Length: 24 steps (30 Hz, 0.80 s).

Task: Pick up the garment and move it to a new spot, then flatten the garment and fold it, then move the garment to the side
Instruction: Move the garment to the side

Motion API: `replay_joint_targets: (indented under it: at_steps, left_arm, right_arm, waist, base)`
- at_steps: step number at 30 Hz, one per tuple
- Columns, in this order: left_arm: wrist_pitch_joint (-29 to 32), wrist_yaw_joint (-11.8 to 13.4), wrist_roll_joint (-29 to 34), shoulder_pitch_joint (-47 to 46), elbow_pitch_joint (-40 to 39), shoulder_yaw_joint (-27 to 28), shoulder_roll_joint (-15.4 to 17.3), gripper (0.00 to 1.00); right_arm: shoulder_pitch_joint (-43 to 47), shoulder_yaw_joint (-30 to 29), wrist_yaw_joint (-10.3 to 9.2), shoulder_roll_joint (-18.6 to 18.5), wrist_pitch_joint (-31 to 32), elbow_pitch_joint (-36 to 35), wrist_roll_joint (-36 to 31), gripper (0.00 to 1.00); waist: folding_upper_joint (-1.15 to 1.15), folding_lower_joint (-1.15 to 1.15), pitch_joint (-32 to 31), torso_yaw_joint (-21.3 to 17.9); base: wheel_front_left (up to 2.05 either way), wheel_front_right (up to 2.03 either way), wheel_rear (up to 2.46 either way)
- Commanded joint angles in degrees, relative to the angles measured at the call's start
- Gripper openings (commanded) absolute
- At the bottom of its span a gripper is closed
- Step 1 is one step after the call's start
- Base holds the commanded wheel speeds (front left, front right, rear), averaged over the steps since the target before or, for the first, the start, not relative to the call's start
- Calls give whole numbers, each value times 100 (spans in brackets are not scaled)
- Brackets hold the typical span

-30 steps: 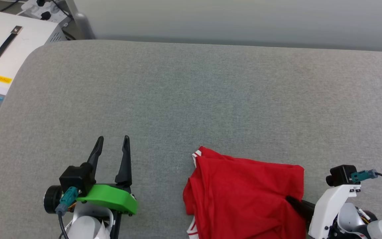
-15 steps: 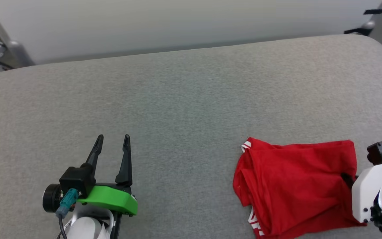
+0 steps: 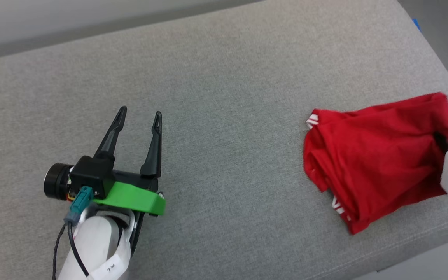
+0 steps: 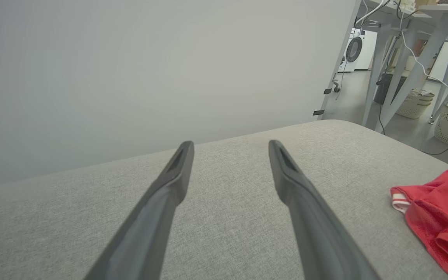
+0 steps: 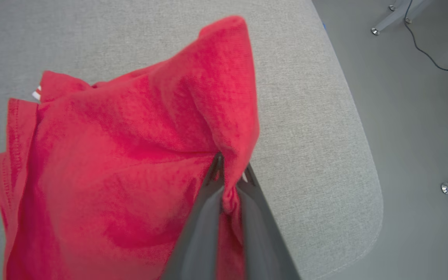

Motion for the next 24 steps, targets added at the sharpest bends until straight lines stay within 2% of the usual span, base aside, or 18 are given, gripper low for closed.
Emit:
replay_joint_targets:
  at_steps: [1,10,14,18,22,23,24]
  left_arm:
    - [60,-59,65,-207,-98,-56,79,100]
    - [374,-150,268,-913,-676,-373,373,100]
    - [503,-168,354,-1185,-960,-496,459,100]
    - [581,-186,409,-1395,-1166,-642,512,100]
    - [600,-197,407,-1502,-1240,-730,565,100]
    - [602,-199,405,-1518,-1243,-739,579,100]
    - [603,-200,402,-1534,-1242,-744,594,100]
  right_arm:
    - [-273,-104,-6,-106,-147,187,-5,0]
    - [-1474,-771,-6,-552,-1101,1485,-146,0]
    - [-1852,-1143,-6,-691,-1323,2035,-297,0]
    - [-2131,-1533,-6,-799,-1646,2521,-474,0]
    - [-2282,-1612,-6,-781,-2000,2896,-489,0]
    - [-2306,-1603,-6,-775,-2081,2978,-500,18]
    - [-2339,-1594,-6,-768,-2204,3075,-522,54]
  waist:
    - [0,0,768,-360]
    - [0,0,1796,-184]
    - [0,0,2190,-70]
    - [0,0,2437,33]
    - [0,0,2551,104]
    - [0,0,2563,119]
    - [0,0,2570,136]
  base:
    - [0,0,0]
    - [0,0,0]
    - [0,0,0]
    - [0,0,0]
    - [0,0,0]
    - [0,0,0]
    - [0,0,0]
